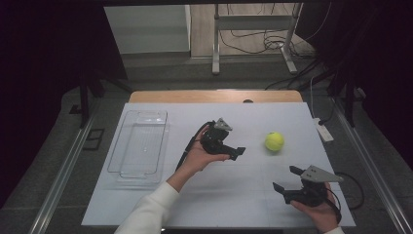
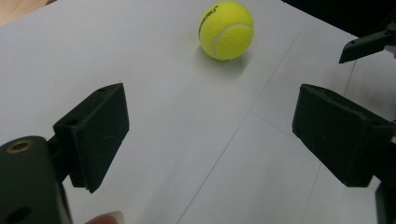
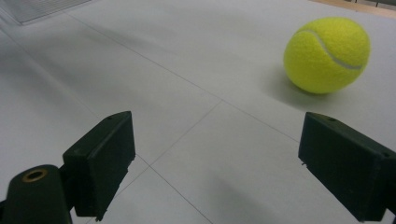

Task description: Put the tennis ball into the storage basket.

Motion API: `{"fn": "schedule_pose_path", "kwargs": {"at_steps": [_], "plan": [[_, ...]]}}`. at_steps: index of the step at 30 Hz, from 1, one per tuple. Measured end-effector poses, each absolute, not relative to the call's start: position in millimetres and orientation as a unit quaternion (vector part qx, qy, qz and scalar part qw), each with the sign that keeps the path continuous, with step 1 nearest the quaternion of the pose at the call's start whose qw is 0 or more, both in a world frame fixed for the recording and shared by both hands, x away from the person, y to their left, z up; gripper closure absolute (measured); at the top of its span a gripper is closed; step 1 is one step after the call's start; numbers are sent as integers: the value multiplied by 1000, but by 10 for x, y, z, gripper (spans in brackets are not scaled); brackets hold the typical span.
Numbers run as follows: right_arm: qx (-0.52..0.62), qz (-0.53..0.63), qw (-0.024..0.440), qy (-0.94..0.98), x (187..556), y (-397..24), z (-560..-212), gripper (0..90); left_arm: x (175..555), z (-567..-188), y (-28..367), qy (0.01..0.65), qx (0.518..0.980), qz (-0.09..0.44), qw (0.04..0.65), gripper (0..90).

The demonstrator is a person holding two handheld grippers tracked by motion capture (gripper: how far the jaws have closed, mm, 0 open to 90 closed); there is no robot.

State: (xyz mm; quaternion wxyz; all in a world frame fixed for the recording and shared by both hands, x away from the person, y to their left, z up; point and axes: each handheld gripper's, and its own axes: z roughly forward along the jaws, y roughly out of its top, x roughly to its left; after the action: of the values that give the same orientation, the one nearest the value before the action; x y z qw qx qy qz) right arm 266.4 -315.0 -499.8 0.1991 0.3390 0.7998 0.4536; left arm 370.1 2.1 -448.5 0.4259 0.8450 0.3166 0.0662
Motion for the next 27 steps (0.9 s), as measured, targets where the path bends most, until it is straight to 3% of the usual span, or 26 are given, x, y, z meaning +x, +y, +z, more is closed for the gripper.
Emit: {"fn": "schedule_pose_path", "kwargs": {"at_steps": [27], "plan": [[339,455,198,799,2666,-3154,-4996,112,3842,-4454,-193,312,848,64,423,120]]}}
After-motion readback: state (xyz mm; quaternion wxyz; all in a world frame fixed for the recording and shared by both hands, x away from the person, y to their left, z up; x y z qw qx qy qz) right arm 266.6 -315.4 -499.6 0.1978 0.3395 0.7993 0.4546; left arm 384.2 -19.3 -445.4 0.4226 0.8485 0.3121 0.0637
